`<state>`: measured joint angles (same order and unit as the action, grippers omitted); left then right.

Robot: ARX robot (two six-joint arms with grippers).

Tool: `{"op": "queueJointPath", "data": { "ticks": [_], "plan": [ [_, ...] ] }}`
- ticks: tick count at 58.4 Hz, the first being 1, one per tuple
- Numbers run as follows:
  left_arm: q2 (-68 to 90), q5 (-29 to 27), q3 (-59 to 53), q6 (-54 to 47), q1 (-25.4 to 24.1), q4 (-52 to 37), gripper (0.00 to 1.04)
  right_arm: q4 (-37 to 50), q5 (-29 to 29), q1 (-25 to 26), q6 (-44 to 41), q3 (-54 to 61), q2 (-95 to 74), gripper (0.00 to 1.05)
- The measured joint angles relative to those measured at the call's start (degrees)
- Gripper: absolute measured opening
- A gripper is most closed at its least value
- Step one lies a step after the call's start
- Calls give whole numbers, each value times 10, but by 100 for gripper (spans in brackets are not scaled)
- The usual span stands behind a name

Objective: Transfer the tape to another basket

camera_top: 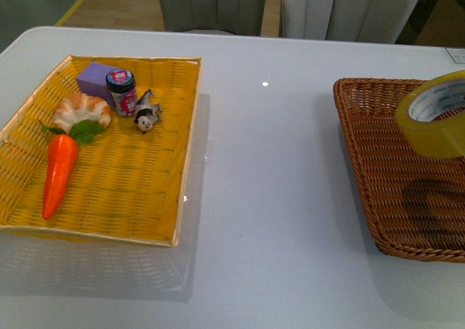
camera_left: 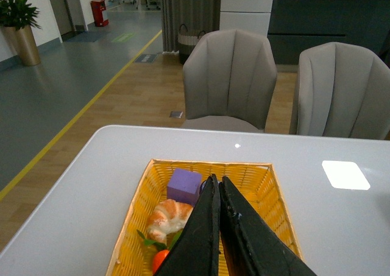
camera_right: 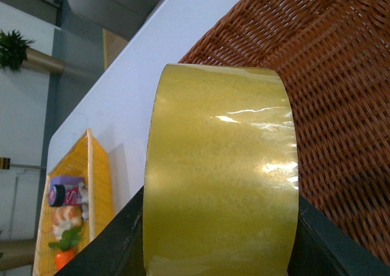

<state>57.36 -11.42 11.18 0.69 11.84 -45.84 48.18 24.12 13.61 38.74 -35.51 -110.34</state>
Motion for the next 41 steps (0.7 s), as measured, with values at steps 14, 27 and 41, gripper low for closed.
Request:
{"op": "queueJointPath", "data": {
  "ticks": [14,27,41],
  "plan": [
    [-85,39,-47,-1,-39,41,2,-39,-37,-20,21,-101,-107,48],
    [-183,107,-80,-1,-98,105,2,-75,-58,-32,7,-137,-149,64],
    [-253,114,-104,-1,-116,144,2,-50,-47,-4,4,-86,-103,95]
  ]
}}
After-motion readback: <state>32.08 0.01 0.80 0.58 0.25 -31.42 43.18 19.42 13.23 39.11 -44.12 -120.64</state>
